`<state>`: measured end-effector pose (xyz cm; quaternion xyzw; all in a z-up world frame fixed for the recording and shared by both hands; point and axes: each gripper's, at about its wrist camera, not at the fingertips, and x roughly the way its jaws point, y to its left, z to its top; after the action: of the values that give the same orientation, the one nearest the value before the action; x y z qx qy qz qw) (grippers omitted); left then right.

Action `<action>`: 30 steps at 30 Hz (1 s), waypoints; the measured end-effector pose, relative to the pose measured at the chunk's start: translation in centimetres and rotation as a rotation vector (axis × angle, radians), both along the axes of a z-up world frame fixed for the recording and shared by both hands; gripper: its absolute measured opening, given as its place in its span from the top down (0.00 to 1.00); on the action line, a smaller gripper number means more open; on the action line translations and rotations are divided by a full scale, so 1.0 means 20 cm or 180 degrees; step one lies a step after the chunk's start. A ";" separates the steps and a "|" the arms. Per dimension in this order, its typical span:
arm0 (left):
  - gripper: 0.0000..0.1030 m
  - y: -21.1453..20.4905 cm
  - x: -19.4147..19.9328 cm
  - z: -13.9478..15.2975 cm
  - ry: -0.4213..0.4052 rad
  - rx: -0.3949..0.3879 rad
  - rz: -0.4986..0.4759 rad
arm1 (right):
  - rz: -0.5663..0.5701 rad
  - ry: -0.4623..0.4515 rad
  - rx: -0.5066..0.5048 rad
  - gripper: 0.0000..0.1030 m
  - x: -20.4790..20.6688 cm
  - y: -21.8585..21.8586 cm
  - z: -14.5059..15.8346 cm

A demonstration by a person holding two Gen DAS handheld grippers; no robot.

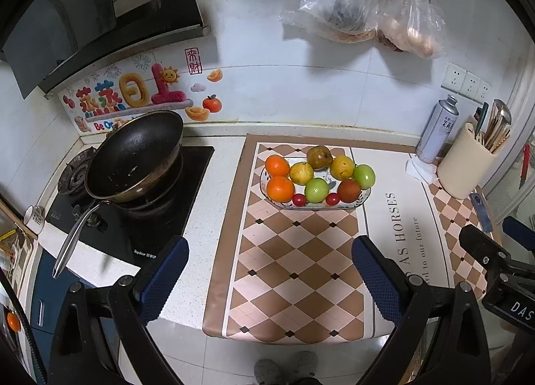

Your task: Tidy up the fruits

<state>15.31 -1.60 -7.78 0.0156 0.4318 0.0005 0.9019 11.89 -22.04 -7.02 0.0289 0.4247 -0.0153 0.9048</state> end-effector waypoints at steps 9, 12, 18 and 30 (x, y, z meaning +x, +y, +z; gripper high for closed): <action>0.03 -0.01 -0.02 0.02 -0.0025 0.0013 -0.0009 | 0.0013 -0.0026 0.0004 0.02 -0.01 0.01 0.03; 0.03 -0.01 -0.02 0.02 -0.0029 0.0011 -0.0009 | 0.0014 -0.0030 0.0003 0.02 -0.01 0.01 0.03; 0.03 -0.01 -0.03 0.02 -0.0042 0.0011 -0.0011 | 0.0015 -0.0037 -0.0002 0.02 -0.01 0.00 0.04; 0.03 -0.02 -0.04 0.03 -0.0058 0.0013 -0.0021 | 0.0017 -0.0012 0.0006 0.02 -0.02 0.00 0.05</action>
<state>14.46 -1.92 -7.26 0.0189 0.4235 -0.0014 0.9057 11.49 -22.10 -6.08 0.0287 0.4230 -0.0125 0.9056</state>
